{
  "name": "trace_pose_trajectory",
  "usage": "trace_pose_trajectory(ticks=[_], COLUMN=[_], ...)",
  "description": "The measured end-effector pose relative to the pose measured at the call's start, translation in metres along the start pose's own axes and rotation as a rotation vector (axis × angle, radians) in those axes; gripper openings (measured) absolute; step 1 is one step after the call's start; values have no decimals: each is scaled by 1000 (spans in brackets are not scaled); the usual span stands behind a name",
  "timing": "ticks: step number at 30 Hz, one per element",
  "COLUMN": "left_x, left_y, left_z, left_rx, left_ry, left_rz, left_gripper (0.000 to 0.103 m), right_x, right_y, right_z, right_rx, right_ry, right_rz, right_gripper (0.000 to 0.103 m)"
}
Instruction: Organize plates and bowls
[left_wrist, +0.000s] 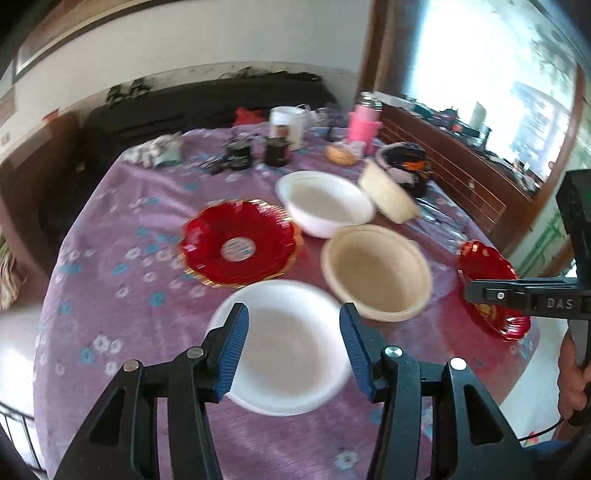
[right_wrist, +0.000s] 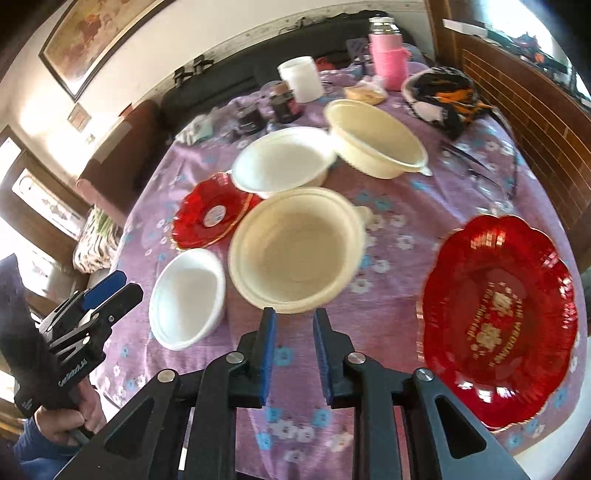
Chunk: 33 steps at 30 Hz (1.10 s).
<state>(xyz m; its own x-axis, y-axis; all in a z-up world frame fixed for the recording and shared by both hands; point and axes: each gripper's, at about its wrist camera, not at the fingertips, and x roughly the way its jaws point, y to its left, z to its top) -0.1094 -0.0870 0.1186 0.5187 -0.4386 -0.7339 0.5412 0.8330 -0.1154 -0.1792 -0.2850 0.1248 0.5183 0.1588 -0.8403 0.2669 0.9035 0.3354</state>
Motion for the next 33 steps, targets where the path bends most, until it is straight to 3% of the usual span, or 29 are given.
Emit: trace_pose_trajectory(ticks=[2,4,8,9,16,22,33], left_x=[-1,-3,-2,-1,23,65,143], left_y=[17,33,67,75,124,150,161], left_z=[-1,-2,1,2,26,56,92], left_rx=[-25,-51,-93,-104,-175,-194,-160], left_ry=[14,20,55,64,147,217,308], left_rz=[16,36,65,66,49,15,-10], left_gripper=[52,60,65,65,65,65,64], right_x=[5,9,15,18,50,91,146], right_y=[9,19,40,46,73,80,76], right_z=[4,9,25,30,65,93,122], right_rx=[-3,-10,-19,-16,28,121,153], right_ry=[12,17,-2,-12,10,57,132], right_rz=[16,33,57,67,106,119,-1], right_gripper=[24,27,54,55,55,54,48])
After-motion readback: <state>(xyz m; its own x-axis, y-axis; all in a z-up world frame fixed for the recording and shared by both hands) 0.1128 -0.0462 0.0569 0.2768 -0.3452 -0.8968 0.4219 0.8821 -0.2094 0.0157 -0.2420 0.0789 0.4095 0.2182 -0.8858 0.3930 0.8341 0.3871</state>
